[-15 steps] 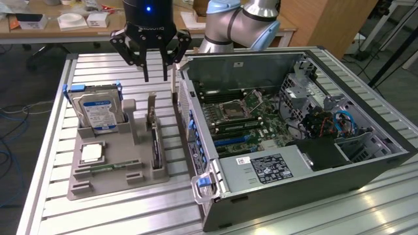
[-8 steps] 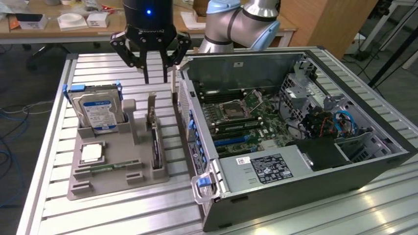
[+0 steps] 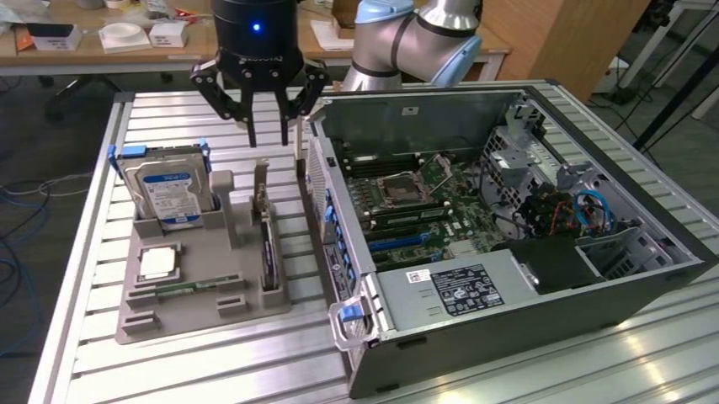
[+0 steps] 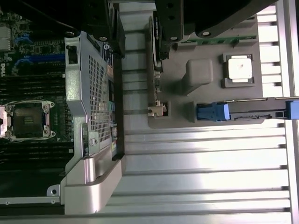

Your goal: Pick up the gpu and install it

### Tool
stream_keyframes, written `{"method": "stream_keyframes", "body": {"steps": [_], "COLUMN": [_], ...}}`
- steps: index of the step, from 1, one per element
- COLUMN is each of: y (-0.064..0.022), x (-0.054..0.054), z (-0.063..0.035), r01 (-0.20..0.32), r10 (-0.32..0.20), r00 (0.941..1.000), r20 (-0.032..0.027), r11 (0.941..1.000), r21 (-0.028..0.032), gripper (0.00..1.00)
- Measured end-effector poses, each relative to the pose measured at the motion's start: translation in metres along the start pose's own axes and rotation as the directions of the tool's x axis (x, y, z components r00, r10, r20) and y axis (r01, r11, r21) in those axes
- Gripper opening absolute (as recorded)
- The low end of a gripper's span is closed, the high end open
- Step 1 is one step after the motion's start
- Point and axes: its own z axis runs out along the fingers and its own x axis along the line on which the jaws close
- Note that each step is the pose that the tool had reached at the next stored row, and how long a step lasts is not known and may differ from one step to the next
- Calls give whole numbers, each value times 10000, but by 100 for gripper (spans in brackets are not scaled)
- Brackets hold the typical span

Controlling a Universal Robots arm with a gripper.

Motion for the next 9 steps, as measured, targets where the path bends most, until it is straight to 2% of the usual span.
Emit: {"method": "stream_keyframes", "body": {"steps": [9], "y": [-2], "x": [1], "z": [59], "r01": [0], "r10": [0], "r00": [10000], "r20": [0], "r11": [10000], "r21": [0], "gripper": [43]}}
